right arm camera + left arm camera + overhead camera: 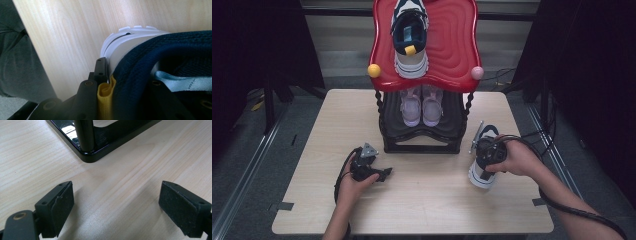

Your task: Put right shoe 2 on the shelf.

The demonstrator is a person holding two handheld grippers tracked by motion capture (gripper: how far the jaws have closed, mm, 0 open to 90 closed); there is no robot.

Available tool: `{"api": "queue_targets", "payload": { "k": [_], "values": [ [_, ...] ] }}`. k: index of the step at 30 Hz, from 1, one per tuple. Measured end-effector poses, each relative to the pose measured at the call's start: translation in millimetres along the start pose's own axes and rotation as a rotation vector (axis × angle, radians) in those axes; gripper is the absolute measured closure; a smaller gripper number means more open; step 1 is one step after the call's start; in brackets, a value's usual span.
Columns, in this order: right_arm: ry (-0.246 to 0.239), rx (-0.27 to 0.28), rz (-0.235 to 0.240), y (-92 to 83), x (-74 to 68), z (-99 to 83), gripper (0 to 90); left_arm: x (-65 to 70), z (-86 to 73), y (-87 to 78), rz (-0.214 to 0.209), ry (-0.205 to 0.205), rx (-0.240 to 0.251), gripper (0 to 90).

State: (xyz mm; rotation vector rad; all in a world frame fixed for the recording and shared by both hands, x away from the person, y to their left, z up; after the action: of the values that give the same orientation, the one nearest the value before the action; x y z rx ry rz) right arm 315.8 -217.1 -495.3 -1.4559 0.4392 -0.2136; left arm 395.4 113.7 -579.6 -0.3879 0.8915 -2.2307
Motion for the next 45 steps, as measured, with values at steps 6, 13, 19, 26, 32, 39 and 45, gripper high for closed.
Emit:
{"api": "queue_targets", "payload": {
  "k": [6, 13, 19, 26, 32, 39, 45],
  "values": [
    [-0.021, 0.01, 0.0, -23.6, -2.0, 0.5, 72.5, 0.0, 0.7, 0.3, 0.002, -0.003, 0.006, 12.4],
    [-0.025, 0.045, 0.019, -52.7, -7.1, 6.3, 72.5, 0.0, 0.6, 0.3, 0.002, -0.003, 0.006, 12.4],
    [-0.023, 0.045, -0.005, -77.6, -6.8, 9.9, 72.4, 0.0, 0.5, 0.1, 0.0, -0.003, 0.004, 12.3],
    [-0.058, 0.036, -0.03, -113.0, -6.0, 12.9, 72.5, -0.2, 0.4, 0.0, 0.0, -0.002, 0.003, 12.3],
    [-0.071, 0.055, -0.055, -150.2, -8.1, 16.1, 72.6, 0.0, 0.5, 0.1, 0.0, -0.003, 0.004, 12.3],
    [-0.079, 0.053, -0.098, -190.4, -9.3, 16.2, 72.5, -0.1, 0.0, -0.2, -0.002, 0.001, -0.001, 12.4],
    [-0.095, 0.057, -0.137, -225.4, -10.7, 18.7, 72.5, -0.2, 0.1, 0.0, -0.001, 0.001, 0.001, 12.4]
  ]
}}
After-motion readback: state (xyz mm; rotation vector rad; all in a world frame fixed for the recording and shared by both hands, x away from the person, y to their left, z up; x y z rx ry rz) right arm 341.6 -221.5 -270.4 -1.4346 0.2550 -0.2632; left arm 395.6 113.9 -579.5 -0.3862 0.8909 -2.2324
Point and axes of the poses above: each handheld gripper's, and its own axes: y roughly forward along the jaws, z roughly out of its top, x roughly to its right, the point moved 10 cm from there along y, roughly forward along the jaws
